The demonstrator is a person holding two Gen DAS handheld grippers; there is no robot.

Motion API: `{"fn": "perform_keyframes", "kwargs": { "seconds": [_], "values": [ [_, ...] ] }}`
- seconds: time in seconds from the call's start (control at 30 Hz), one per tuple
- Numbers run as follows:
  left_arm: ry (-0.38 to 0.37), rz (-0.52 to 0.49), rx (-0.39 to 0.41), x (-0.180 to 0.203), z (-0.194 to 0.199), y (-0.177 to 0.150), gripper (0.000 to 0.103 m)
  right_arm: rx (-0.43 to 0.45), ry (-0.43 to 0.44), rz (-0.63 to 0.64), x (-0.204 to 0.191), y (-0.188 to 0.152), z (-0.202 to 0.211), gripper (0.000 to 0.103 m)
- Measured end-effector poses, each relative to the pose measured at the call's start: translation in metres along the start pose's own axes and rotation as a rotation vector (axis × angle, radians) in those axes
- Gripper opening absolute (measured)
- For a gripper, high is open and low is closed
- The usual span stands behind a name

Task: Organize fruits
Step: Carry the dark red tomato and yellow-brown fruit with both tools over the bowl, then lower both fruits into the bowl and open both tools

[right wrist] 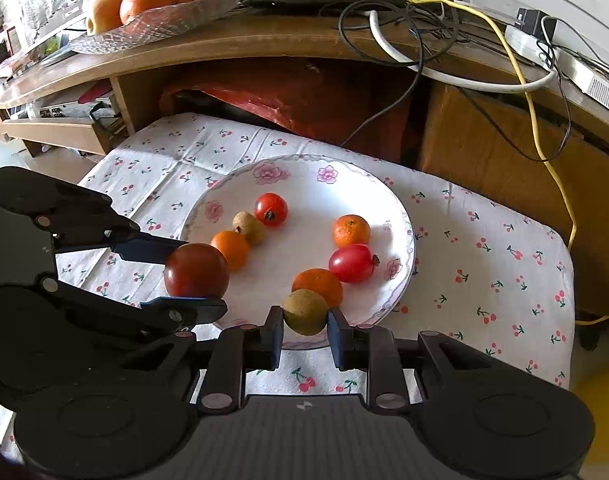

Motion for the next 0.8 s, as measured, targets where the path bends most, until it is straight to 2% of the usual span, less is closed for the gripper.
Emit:
{"fn": "perform_keyframes", "kwargs": {
  "seconds": [0.8],
  "values": [
    [-0.005,0.01,0.0,-0.006,-0.012,0.002,0.048,-0.013,-0.004,0.008,0.006,0.002,-0.018,0.021]
  ]
}}
Point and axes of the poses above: each gripper's, at about its wrist camera, not at the fingertips, and z roughly against the way its jaws point, x to its right, y to its top, the point moved 8 cm from there along -z, roughly the way its jaws point, and after that the axes turned 1 degree about x, right-handed, at the moved point
